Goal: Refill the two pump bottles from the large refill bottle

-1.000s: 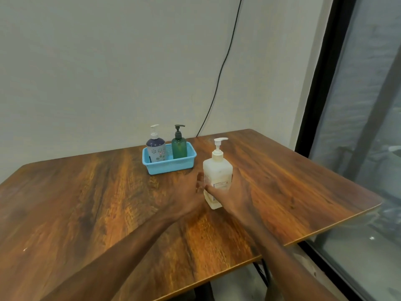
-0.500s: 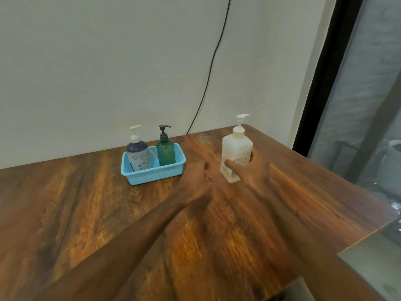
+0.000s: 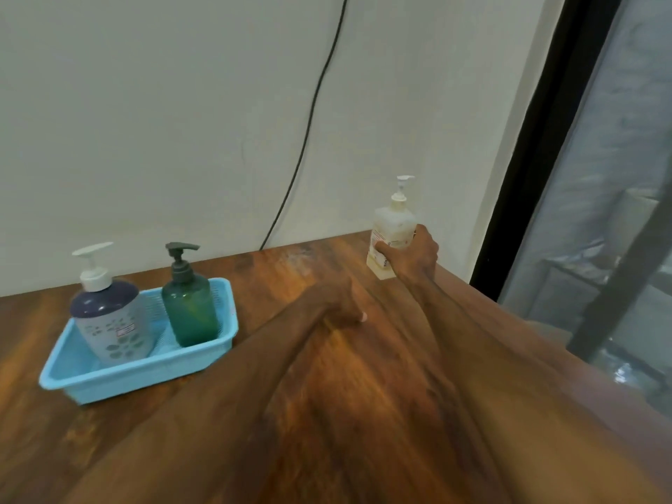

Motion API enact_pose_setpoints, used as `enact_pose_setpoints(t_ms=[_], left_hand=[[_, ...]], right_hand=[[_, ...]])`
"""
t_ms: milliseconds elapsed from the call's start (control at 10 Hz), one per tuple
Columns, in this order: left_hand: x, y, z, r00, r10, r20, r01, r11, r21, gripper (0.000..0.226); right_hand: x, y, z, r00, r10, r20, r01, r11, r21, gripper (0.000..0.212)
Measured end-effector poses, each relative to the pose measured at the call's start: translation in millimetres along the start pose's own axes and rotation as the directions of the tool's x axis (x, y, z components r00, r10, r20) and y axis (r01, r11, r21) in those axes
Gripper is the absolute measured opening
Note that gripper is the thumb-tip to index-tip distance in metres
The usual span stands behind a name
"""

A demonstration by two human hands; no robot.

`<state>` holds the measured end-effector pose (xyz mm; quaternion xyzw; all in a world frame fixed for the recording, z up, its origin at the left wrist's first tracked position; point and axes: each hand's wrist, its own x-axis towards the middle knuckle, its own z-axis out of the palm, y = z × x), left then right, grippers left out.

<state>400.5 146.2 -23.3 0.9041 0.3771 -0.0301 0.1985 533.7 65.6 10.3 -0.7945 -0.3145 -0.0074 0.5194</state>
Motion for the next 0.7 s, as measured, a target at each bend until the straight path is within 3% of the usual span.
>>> enact_pose_setpoints(t_ms=[200, 700], left_hand=[[15.8, 13.3, -11.1, 0.999, -0.046, 0.024, 0.043, 0.992, 0.120, 0.075], [5.5, 16.2, -9.4, 0.995, -0.096, 0.018, 0.095, 0.995, 0.019, 0.083]], right_hand=[[41.0, 10.8, 32.8, 1.000, -0.021, 0.013, 0.021, 0.999, -0.047, 0.079], [32.7, 26.9, 42.0, 0.998, 0.038, 0.058, -0.035, 0.998, -0.050, 0.083]])
